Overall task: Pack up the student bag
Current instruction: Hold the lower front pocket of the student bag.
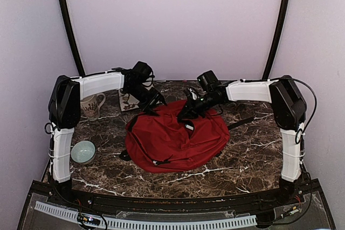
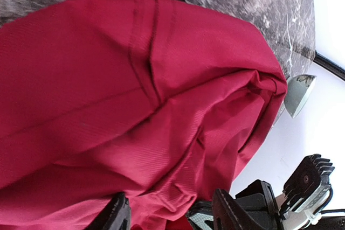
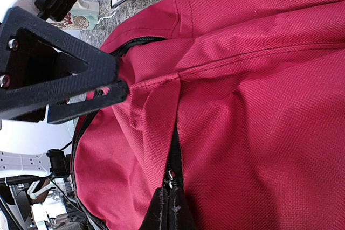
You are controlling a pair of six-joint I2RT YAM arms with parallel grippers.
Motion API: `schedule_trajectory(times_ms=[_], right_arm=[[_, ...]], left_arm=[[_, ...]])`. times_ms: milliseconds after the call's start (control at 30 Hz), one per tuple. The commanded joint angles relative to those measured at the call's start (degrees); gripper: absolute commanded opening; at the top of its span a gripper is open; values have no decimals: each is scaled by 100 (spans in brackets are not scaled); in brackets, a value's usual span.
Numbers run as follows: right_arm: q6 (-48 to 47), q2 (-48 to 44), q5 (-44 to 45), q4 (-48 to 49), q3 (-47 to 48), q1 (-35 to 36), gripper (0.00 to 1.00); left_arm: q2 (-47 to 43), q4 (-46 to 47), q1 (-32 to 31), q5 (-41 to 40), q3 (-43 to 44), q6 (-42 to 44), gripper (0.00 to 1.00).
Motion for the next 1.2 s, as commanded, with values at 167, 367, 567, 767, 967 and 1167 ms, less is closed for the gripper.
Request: schedule_trajectory(times_ms=[167,367,567,767,967,1167], right_arm=[[-142,-188,-152,-115,116,29,0],[-188,-31,-206,-225,431,33,0],[-230,-17,-181,-253,463,16,0],[-254,-7,-190,-272,433,16,0],[-263,-2,-192,-306,471,13,0],[-309,-30,-162,-388,466,7,0]], left_arm=[[323,-392,-261,-176,827,-78,51],[412,-450,-375,-256,976,-195,47],[448,-1012,-386,-411,1203,-66,49],[456,-1029,-586,-391,1653,-59,51],[451,-1140,-593,-350,1430,-137,50],[539,-910,-494,-397,1294,-138,47]])
